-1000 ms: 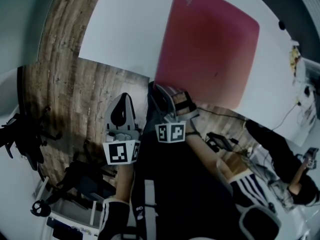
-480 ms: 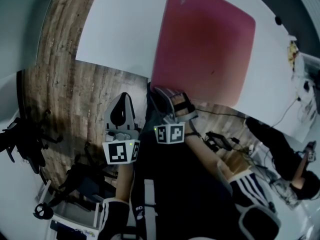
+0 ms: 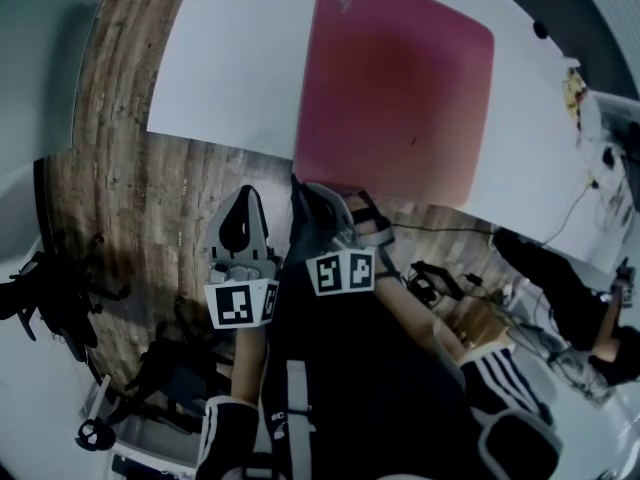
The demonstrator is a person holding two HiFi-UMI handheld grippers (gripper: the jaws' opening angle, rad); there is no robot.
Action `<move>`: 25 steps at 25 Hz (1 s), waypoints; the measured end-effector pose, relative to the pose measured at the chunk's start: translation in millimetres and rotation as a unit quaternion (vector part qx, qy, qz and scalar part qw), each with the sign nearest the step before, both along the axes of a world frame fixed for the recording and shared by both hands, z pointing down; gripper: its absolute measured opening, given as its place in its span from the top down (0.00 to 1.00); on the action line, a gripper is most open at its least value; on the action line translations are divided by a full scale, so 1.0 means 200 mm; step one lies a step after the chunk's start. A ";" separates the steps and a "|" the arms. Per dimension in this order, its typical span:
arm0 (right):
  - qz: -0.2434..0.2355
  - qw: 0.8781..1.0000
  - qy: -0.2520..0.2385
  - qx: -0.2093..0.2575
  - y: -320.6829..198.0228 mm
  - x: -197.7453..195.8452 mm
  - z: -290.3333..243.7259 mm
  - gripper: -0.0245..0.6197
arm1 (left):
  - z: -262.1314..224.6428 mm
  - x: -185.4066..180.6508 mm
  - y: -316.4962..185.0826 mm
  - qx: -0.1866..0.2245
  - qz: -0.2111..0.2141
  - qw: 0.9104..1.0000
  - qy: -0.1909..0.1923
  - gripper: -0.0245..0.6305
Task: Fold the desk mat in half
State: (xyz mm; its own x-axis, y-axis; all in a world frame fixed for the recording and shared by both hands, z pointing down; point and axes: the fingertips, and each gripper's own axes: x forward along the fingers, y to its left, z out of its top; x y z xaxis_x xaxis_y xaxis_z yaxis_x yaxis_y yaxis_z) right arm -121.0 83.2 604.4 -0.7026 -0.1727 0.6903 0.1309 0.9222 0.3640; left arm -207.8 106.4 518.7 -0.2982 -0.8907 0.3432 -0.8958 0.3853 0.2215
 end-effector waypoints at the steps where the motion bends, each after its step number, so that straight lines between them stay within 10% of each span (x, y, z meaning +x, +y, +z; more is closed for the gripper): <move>1: 0.008 1.000 -0.005 -0.006 -0.02 0.00 -0.03 0.94 | -0.01 0.00 -0.01 0.003 0.002 1.000 -0.001 0.96; 25: 0.128 0.988 -0.078 0.021 -0.75 0.12 -0.53 0.94 | -0.26 0.03 -0.35 0.056 0.066 0.996 -0.036 0.96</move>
State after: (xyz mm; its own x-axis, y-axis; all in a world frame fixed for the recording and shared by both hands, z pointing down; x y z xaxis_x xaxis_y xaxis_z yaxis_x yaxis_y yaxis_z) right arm -96.7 -67.5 498.6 -0.7296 -0.3848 0.5653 -0.1663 0.9017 0.3991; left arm -201.3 36.0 466.3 -0.1970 -0.9550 0.2219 -0.9518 0.2405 0.1904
